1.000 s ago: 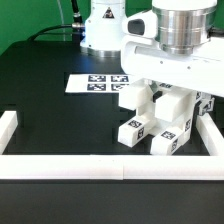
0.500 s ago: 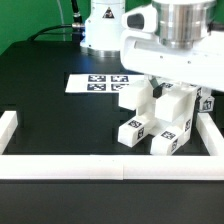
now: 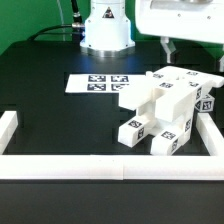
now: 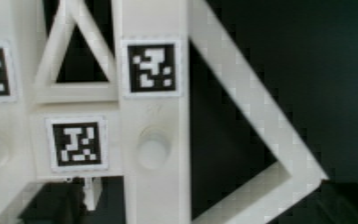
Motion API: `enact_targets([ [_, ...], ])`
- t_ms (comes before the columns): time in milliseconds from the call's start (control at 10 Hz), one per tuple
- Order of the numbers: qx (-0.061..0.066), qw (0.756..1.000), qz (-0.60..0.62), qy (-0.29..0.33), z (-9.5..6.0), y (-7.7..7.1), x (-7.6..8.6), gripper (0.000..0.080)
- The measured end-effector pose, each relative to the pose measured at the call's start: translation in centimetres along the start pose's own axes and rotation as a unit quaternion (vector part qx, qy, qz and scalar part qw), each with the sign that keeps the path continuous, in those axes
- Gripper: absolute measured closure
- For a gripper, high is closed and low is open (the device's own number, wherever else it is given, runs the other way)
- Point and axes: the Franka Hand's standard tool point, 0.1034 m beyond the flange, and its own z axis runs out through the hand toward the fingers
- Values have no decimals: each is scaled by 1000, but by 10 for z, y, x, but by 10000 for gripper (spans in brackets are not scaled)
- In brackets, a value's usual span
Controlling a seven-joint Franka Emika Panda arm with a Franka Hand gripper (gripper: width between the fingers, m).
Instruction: Assemble chair
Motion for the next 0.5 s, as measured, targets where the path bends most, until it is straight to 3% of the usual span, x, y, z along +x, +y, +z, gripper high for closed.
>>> enact_targets([
  [500,-3,1000,2,-1,6,2,1,151],
])
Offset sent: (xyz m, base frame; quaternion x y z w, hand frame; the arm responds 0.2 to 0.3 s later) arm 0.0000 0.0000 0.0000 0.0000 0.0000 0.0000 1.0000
